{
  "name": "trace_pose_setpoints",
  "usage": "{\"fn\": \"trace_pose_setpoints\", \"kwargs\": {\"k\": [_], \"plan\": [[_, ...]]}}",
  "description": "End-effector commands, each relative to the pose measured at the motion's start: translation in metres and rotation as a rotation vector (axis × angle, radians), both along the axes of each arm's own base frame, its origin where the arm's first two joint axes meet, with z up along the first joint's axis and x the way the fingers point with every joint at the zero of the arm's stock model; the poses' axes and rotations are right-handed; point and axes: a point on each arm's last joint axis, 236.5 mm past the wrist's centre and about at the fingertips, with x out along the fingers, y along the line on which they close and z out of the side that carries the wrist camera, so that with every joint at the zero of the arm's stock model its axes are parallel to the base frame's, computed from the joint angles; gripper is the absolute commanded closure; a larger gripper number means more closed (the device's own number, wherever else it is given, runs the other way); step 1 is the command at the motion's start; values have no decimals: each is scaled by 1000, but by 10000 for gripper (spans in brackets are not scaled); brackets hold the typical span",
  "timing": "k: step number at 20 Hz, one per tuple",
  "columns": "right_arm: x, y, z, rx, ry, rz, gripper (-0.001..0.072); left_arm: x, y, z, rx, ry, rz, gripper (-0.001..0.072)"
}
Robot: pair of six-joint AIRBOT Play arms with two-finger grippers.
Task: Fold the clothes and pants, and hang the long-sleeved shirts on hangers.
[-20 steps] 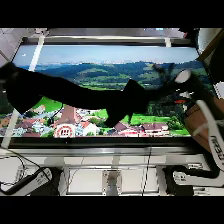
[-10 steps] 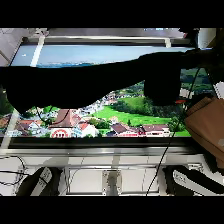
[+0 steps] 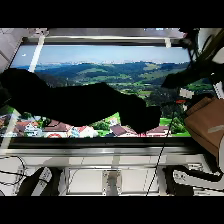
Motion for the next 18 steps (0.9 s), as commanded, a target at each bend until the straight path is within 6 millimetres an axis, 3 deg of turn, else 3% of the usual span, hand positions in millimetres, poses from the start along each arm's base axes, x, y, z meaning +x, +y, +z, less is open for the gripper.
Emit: {"fn": "trace_pose_setpoints", "kwargs": {"k": [1,3,6,10,13,18], "plan": [[-39,-20,-78,-70,229,-15,274,-9,30,5,109,-18,61,691],[-59,-32,-117,-70,305,-62,274,-12,35,8,115,-23,77,691],[-65,-42,-153,46,326,-244,274,-13,36,8,114,-24,81,691],[-57,-56,-170,224,283,-444,274,-13,36,8,114,-23,81,691],[-55,-55,-176,284,284,-450,274,-13,36,8,114,-23,81,691],[-38,-14,-184,513,315,-410,274,-13,36,8,114,-23,81,691]]}}
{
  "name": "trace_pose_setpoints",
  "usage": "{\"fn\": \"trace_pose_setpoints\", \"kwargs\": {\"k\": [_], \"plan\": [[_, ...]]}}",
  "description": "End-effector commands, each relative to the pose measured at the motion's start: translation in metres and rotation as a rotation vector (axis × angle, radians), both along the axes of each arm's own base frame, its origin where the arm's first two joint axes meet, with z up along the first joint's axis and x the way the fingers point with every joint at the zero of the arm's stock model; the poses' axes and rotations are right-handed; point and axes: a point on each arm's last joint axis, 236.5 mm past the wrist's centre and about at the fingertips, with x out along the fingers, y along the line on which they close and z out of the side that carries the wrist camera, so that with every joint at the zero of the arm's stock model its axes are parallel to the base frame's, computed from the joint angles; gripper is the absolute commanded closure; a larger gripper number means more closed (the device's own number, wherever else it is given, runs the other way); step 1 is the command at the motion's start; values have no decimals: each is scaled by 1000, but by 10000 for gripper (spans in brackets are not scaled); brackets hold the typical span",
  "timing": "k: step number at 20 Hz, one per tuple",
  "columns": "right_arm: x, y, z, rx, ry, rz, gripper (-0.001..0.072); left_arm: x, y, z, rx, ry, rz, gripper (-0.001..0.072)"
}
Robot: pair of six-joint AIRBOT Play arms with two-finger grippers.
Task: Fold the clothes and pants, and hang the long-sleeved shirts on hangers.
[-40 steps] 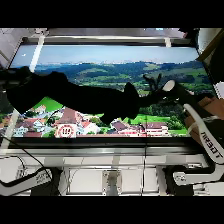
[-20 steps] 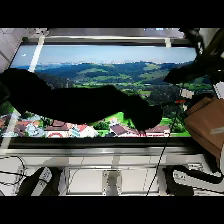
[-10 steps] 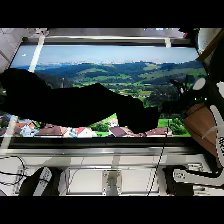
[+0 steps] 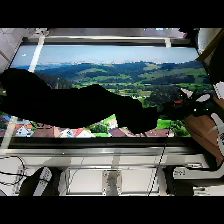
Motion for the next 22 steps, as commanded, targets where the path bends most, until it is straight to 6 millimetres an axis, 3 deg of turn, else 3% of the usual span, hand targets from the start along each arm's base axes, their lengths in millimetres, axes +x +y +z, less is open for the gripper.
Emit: {"fn": "trace_pose_setpoints", "kwargs": {"k": [1,7,8,10,13,15,17,21,22], "plan": [[17,23,-2,140,-41,-28,275,0,0,0,0,0,1,690],[16,36,-19,47,-46,57,285,0,0,0,-1,1,1,691],[17,41,-19,43,-51,68,324,0,0,0,0,1,1,690],[20,43,-15,45,-62,82,327,0,0,0,0,1,1,690],[28,25,11,50,-91,93,327,0,0,0,0,1,1,690],[28,1,21,26,-86,65,326,0,0,0,0,1,1,690],[20,-16,15,1,-57,36,325,0,0,0,0,1,1,691],[13,-14,-4,-5,-38,-2,311,0,0,0,0,1,1,690],[13,-14,-9,-9,-39,-15,218,0,0,0,0,1,1,691]]}}
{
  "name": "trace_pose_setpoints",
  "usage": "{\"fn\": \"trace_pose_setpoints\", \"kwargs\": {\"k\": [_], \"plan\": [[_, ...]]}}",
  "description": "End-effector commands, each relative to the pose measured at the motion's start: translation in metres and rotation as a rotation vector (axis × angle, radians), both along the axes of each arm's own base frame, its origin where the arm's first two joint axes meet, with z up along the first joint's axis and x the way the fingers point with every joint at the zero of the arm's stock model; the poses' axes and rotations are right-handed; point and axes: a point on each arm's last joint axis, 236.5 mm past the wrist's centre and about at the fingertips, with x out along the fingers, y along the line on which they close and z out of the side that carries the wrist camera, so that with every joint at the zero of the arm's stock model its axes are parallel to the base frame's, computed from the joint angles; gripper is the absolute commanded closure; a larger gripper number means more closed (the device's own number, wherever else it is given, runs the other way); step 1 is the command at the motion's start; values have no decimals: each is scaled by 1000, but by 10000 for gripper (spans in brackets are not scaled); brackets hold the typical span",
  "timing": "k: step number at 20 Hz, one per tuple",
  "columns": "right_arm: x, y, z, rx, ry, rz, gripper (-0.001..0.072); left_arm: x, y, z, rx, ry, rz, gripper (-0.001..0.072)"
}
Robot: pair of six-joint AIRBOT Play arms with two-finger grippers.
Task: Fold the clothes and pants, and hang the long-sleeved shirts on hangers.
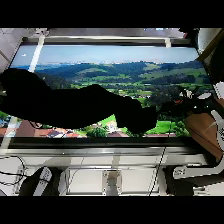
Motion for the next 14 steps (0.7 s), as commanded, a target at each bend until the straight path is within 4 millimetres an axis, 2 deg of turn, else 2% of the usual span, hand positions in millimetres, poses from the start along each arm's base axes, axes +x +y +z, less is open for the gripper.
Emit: {"fn": "trace_pose_setpoints", "kwargs": {"k": [1,5,9,11,12,13,14], "plan": [[-1,0,-12,-2,6,-42,210,0,0,0,0,0,1,690],[2,18,-15,20,3,-9,211,0,0,0,0,1,1,690],[-2,54,-26,36,28,74,218,0,0,0,0,1,1,690],[4,70,-27,45,12,84,221,0,0,0,1,-1,1,690],[9,77,-24,58,-2,78,281,1,1,1,4,-7,1,690],[13,83,-18,79,-13,71,473,3,2,3,11,-17,2,690],[17,87,-11,103,-20,73,705,5,4,6,21,-33,4,691]]}}
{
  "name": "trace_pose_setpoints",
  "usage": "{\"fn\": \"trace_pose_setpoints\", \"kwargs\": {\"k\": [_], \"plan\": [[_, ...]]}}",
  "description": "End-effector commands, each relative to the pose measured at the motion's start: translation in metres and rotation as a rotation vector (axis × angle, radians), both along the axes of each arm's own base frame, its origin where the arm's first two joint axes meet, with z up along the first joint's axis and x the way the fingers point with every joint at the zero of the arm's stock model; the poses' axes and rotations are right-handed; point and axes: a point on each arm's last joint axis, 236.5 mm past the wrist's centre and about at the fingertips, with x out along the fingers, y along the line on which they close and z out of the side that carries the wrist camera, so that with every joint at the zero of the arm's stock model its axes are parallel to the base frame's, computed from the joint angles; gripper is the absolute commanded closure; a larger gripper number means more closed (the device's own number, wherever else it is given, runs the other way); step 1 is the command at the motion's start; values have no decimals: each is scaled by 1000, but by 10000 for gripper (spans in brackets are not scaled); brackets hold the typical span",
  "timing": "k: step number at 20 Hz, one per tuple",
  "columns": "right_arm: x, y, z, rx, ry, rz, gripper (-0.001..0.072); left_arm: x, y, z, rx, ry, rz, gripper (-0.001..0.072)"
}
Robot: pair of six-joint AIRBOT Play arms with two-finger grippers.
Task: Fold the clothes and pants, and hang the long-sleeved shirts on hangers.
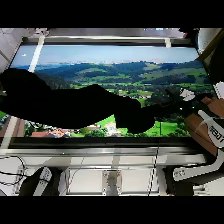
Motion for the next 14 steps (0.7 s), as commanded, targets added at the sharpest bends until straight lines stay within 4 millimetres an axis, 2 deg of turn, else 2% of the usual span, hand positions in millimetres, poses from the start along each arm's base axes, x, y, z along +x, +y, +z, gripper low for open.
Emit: {"fn": "trace_pose_setpoints", "kwargs": {"k": [1,3,4,7,9,10,11,12,13,14], "plan": [[12,23,25,84,-28,14,707,7,6,9,30,-46,5,691],[15,20,59,120,-58,68,707,12,10,19,57,-87,10,691],[16,15,83,131,-85,100,707,14,12,24,60,-115,23,691],[18,-7,170,116,-202,137,707,21,19,57,77,-267,88,691],[17,-32,233,20,-339,129,707,21,20,85,128,-362,94,691],[22,-50,262,-68,-433,88,707,20,21,96,150,-395,97,691],[24,-68,284,-145,-493,34,708,17,23,101,163,-409,103,691],[22,-85,302,-217,-531,-15,707,13,27,102,173,-404,115,691],[17,-97,308,-264,-530,-51,707,10,31,97,166,-389,130,691],[12,-107,306,-292,-497,-90,708,7,35,87,149,-358,144,691]]}}
